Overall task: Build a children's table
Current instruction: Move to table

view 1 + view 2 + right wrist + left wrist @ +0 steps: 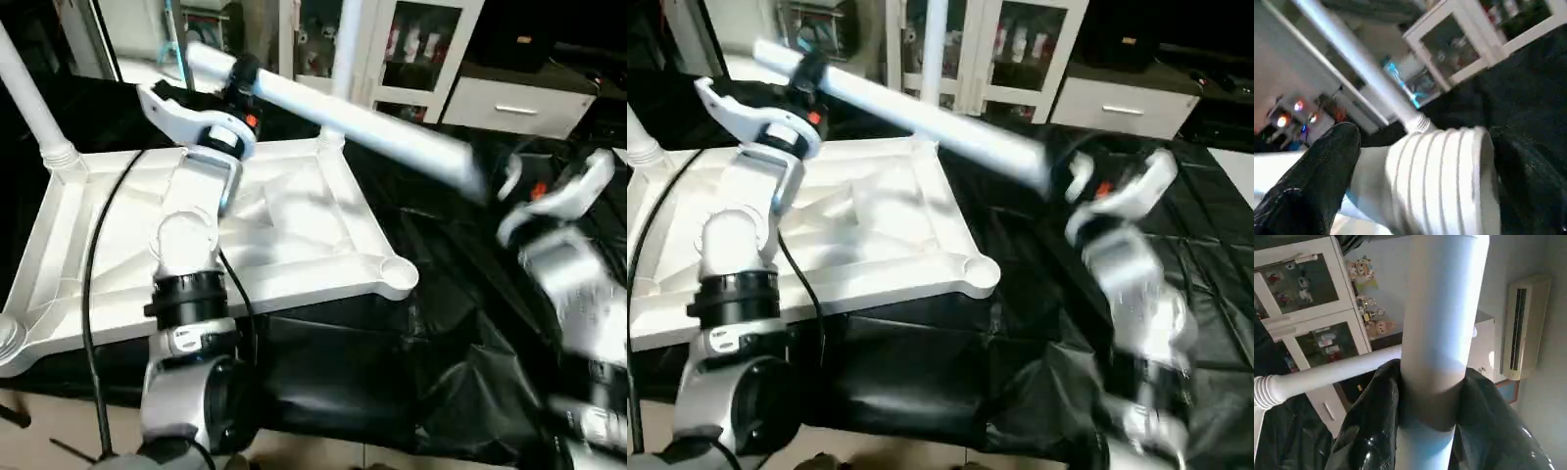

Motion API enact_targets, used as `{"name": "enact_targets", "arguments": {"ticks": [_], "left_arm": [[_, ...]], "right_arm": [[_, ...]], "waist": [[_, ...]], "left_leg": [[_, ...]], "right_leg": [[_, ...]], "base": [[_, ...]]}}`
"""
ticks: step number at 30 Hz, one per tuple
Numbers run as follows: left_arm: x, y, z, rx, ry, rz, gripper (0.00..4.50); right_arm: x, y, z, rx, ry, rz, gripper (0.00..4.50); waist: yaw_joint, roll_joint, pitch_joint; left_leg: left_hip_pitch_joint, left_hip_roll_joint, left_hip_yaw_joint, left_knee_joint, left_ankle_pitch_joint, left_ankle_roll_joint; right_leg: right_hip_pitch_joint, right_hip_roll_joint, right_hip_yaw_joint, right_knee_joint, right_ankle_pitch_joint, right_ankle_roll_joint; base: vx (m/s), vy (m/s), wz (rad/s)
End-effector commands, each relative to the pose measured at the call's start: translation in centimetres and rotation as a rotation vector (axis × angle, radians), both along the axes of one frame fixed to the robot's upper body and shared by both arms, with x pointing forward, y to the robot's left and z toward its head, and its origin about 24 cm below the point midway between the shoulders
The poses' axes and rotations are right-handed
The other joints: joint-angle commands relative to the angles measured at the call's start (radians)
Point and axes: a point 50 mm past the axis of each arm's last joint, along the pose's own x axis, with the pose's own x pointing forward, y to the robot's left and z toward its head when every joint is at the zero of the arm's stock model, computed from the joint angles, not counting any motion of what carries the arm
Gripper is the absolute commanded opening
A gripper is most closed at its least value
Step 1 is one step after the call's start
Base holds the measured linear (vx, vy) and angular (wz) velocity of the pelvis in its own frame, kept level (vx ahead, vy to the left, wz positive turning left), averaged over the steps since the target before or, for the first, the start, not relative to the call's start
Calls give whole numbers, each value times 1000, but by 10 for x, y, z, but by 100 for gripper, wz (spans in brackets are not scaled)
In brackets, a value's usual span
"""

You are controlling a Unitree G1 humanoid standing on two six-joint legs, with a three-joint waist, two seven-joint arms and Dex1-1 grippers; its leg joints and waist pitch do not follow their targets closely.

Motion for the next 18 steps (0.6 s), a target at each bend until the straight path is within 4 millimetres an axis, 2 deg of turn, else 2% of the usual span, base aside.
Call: {"name": "enact_targets", "arguments": {"ticks": [1,3,5,7,14,18], "left_arm": [[0,-16,18,-29,-52,-65,145],[2,-14,21,-34,-57,-60,145],[4,-13,23,-42,-60,-55,145],[5,-12,25,-47,-63,-55,145],[8,-10,29,-64,-64,-47,145],[9,-6,31,-96,-64,-40,145]], "right_arm": [[-4,9,3,-37,-4,80,450],[-9,-3,-1,-106,20,52,450],[-13,-14,-3,-132,45,14,450],[-17,-22,-5,-157,56,1,450],[-33,-39,-19,-342,160,107,450],[-33,-51,-32,-356,230,40,450]], "waist": [[1,-6,-78],[1,-1,-76],[1,-3,-76],[1,-5,-76],[2,-13,-75],[-1,-19,-75]], "left_leg": [[19,54,-26,-71,26,53],[20,52,-25,-72,7,39],[22,50,-24,-72,-17,28],[18,52,-26,-73,-24,19],[12,51,-28,-71,-15,34],[13,49,-26,-68,-20,45]], "right_leg": [[75,-49,39,-60,-27,-188],[74,-48,39,-63,-51,-182],[73,-47,40,-69,-77,-170],[75,-50,39,-69,-89,-165],[80,-50,38,-73,-92,-162],[74,-51,37,-78,-137,-167]], "base": [[0,0,0],[0,0,0],[0,0,0],[0,0,0],[0,0,0],[0,0,0]]}}
